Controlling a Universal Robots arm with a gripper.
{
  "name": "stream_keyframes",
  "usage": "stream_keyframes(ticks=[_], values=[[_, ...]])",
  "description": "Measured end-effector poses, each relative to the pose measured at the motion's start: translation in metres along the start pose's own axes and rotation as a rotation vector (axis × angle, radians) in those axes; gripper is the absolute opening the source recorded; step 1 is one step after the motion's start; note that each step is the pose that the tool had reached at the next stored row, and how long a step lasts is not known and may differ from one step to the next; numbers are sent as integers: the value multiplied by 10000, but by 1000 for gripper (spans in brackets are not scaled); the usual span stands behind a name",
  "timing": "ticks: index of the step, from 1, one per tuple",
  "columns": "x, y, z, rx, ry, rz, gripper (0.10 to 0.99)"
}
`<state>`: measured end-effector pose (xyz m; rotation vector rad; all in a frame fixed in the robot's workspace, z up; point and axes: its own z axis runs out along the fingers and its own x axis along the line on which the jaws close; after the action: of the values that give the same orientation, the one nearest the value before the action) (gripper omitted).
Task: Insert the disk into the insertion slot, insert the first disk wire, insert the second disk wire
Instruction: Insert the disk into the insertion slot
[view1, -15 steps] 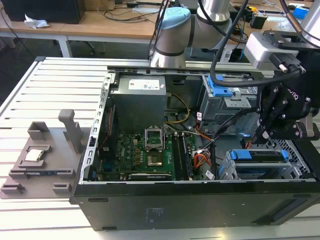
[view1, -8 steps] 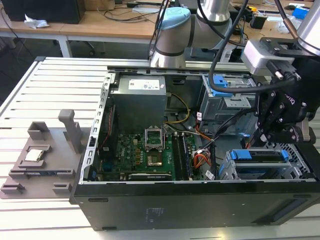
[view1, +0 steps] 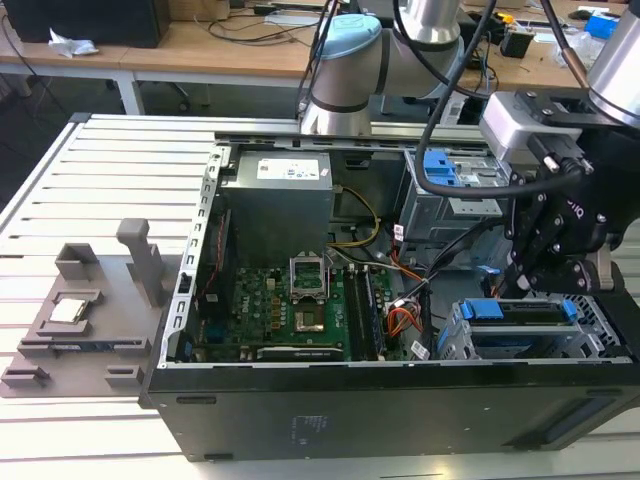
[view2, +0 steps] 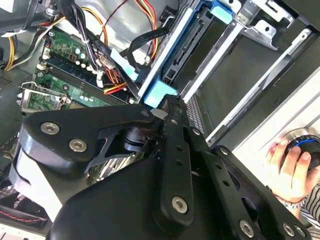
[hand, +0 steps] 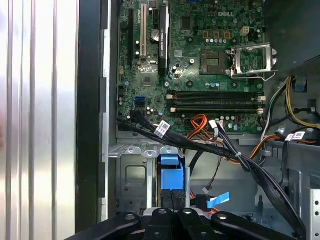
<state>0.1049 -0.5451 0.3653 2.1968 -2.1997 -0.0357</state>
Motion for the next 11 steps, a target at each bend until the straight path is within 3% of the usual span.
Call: stream_keyframes(ticks=[7,11], values=[[-2,-148,36,-1,0,2,106],[-3,-193,93,-1,0,2,106]])
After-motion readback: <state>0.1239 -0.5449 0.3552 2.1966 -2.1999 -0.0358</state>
